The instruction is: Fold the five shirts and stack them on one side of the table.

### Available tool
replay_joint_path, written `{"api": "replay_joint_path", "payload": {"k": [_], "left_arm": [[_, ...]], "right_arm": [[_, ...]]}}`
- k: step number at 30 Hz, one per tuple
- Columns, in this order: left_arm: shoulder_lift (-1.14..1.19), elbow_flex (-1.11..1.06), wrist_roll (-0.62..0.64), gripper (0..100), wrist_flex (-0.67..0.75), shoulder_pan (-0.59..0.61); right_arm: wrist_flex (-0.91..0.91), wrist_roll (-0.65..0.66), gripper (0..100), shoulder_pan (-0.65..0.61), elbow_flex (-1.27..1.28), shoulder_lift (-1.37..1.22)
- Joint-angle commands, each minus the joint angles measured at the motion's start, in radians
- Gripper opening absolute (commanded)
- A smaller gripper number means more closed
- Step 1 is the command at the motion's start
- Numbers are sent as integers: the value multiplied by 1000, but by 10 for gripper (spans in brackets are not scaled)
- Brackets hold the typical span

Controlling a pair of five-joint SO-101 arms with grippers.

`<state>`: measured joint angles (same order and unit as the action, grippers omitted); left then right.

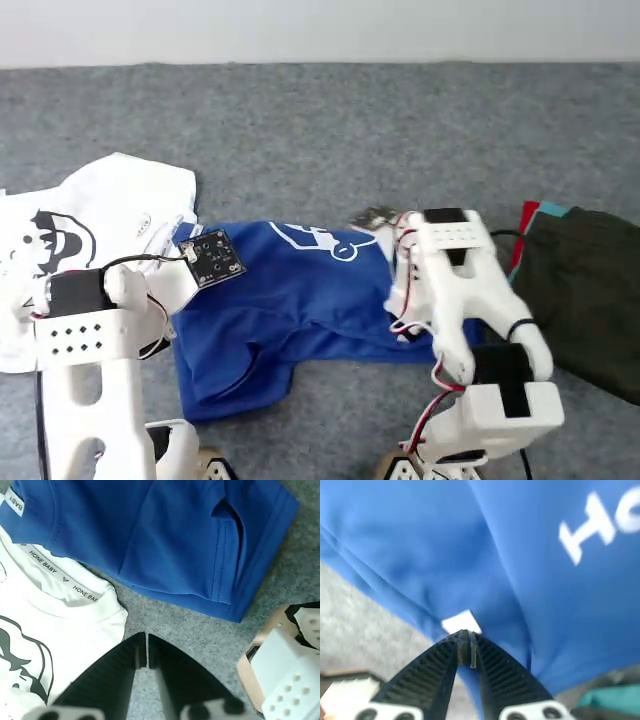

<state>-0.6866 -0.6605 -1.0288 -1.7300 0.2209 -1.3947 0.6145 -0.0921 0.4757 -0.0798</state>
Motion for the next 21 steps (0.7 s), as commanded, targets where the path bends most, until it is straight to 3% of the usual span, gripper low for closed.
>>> {"api": "replay_joint_path", "payload": {"k": [1, 4, 9, 13, 21], "left_arm": [[-23, 30, 46, 14, -2, -2], [-23, 30, 126, 14, 40, -2], [-31, 36, 258, 14, 57, 0], [-31, 48, 333, 14, 78, 86], [-29, 73, 405, 14, 178, 442]], "right_arm": [[-90, 12, 10, 81, -11, -2], [-180, 86, 10, 87, -38, 1], [-269, 54, 10, -19, -233, 62], [-252, -101, 10, -213, -376, 53], [-116, -425, 10, -521, -488, -122]]}}
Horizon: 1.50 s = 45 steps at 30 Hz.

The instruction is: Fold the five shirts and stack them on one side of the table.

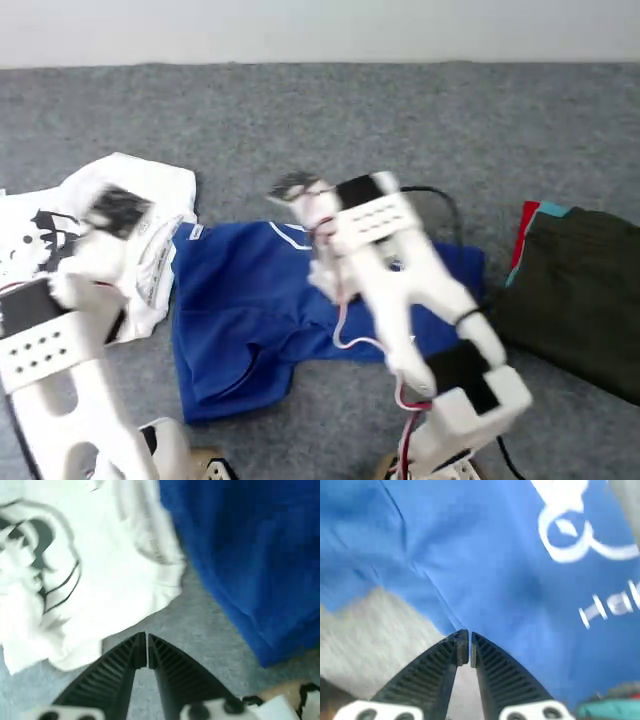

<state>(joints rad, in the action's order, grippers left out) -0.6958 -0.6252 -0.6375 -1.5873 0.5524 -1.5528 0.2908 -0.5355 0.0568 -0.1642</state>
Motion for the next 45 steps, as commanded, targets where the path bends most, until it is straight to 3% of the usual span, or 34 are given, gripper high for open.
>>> {"api": "replay_joint_path", "payload": {"k": [1, 9, 23, 27, 37, 45], "left_arm": [[-20, 38, 14, 14, 40, 147], [-15, 33, 9, 14, 69, 347], [-15, 33, 8, 14, 69, 362], [-15, 33, 8, 14, 77, 362], [-17, 33, 8, 14, 83, 362], [-18, 33, 8, 14, 83, 362]], "right_arm": [[53, -127, 10, -102, -81, -67], [62, -114, 10, -240, -269, -257], [-87, -124, 10, -503, -316, -398], [-101, -124, 10, -509, -322, -349], [-70, -114, 10, -348, -359, -314], [-163, -123, 10, -453, -362, -458]]}}
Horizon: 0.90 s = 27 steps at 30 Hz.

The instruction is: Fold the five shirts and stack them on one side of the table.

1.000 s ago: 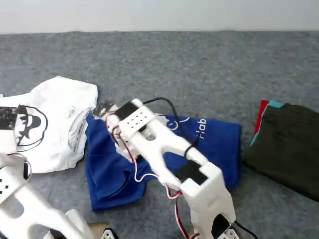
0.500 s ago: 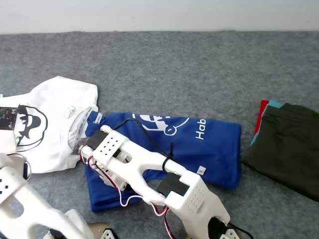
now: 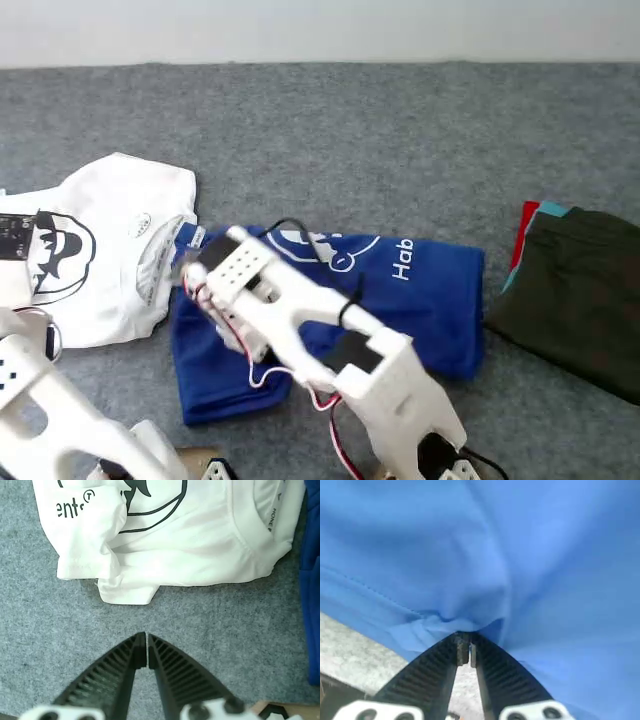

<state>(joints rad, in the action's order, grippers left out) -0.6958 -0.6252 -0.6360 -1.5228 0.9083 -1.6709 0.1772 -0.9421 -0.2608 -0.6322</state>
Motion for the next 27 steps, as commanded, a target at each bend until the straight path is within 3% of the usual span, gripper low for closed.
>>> {"api": "replay_joint_path", "payload": {"k": [1, 12, 19, 24, 27], "left_arm": [[-18, 33, 6, 14, 18, 6], [-17, 33, 6, 14, 18, 6], [-15, 31, 9, 14, 18, 6], [-15, 31, 8, 14, 17, 8], [-14, 31, 6, 14, 18, 31]], "right_arm": [[-58, -9, 10, -58, -44, 13], [-113, -3, 9, -61, 71, 288], [139, 14, 9, -1, 221, 435], [223, 262, 16, -47, 325, 443], [225, 333, 58, -61, 379, 446]]}}
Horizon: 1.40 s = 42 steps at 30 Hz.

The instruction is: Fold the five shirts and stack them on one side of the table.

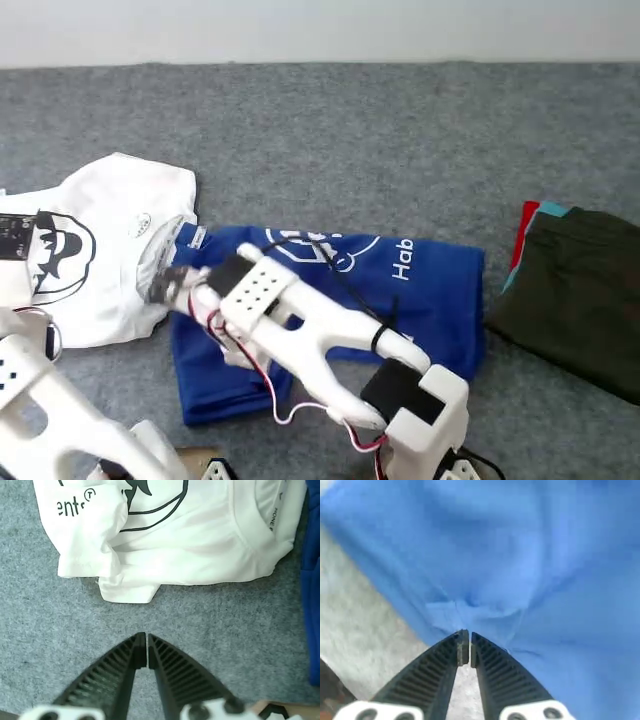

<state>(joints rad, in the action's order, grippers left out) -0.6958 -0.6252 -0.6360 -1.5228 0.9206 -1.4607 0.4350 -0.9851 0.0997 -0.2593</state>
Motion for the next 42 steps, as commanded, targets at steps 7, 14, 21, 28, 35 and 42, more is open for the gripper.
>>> {"api": "replay_joint_path", "payload": {"k": [7, 14, 21, 28, 35, 42], "left_arm": [[-14, 7, 6, 14, 18, 18], [-18, -21, 6, 14, 18, 20], [-18, -16, 6, 14, 18, 20], [-18, -16, 6, 14, 18, 20], [-20, -16, 6, 14, 18, 20], [-20, -15, 6, 14, 18, 20]], "right_arm": [[-27, 95, 325, -125, 54, 74], [30, 175, 324, -194, 69, 62], [213, 176, 324, -162, 203, 62], [285, 176, 297, -154, 295, 54], [255, 176, 82, -154, 232, -27], [191, 176, 12, -130, 95, -82]]}}
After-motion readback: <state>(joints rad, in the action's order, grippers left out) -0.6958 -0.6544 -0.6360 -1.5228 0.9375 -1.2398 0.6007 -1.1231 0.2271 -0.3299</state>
